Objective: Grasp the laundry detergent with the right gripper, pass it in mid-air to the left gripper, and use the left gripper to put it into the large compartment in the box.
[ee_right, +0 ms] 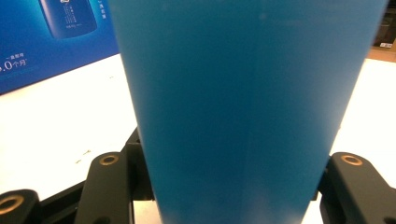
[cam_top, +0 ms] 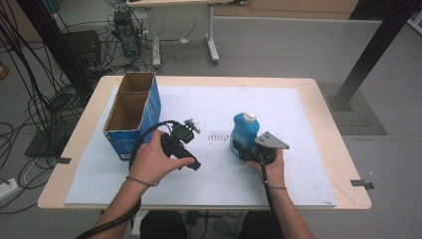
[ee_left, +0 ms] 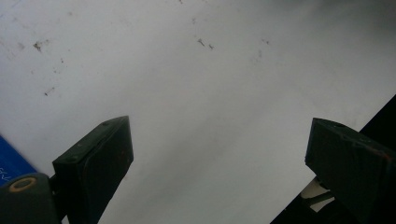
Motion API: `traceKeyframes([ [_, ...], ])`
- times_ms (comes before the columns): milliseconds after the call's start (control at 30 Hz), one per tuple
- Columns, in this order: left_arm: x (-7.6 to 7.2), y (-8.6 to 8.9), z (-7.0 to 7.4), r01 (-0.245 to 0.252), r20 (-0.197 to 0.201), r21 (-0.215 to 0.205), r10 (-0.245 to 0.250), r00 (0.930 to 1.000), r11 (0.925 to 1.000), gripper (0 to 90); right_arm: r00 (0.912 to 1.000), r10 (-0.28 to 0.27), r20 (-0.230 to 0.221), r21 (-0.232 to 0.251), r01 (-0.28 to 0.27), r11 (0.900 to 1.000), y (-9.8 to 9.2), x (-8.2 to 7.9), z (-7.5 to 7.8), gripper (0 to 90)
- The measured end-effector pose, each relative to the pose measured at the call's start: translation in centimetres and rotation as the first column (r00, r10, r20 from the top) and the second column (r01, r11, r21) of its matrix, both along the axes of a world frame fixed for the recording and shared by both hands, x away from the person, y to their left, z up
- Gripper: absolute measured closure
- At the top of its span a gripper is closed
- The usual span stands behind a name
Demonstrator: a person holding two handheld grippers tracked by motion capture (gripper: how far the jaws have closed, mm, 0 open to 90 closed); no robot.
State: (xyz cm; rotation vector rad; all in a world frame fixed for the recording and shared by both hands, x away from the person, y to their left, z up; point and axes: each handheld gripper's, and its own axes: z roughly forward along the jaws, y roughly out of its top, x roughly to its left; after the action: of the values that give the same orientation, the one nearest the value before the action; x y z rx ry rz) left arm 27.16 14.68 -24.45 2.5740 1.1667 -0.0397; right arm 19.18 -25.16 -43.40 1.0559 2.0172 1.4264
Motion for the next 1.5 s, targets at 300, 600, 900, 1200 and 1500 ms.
traceKeyframes([
  [300, 0.03, -0.05, 0.27, 0.002, 0.007, 0.002, -0.002, 1.0000, 1.0000, 7.9, 1.0000, -0.005, -0.003, 0.000, 0.005, 1.000, 0.06, -0.03, 0.05, 41.5],
  [600, -0.02, -0.07, 0.21, -0.002, 0.007, 0.001, 0.002, 1.0000, 1.0000, 7.9, 1.0000, -0.006, -0.003, -0.001, 0.006, 1.000, 0.07, 0.00, 0.07, 41.5],
  [900, 0.03, 0.01, 0.13, -0.003, 0.008, 0.003, 0.003, 1.0000, 1.0000, 7.6, 1.0000, -0.007, -0.002, 0.000, 0.007, 1.000, 0.08, -0.02, 0.06, 41.5],
  [1200, 0.16, 0.04, 0.08, -0.001, 0.001, 0.004, 0.001, 1.0000, 1.0000, 7.4, 1.0000, -0.006, -0.003, -0.001, 0.006, 1.000, 0.08, -0.02, 0.08, 41.7],
  [1500, 0.42, 0.04, 0.92, 0.012, 0.014, 0.009, -0.012, 0.9998, 0.9999, 7.5, 0.9999, 0.006, -0.016, 0.003, -0.006, 1.000, -0.09, 0.28, 0.42, 42.1],
])
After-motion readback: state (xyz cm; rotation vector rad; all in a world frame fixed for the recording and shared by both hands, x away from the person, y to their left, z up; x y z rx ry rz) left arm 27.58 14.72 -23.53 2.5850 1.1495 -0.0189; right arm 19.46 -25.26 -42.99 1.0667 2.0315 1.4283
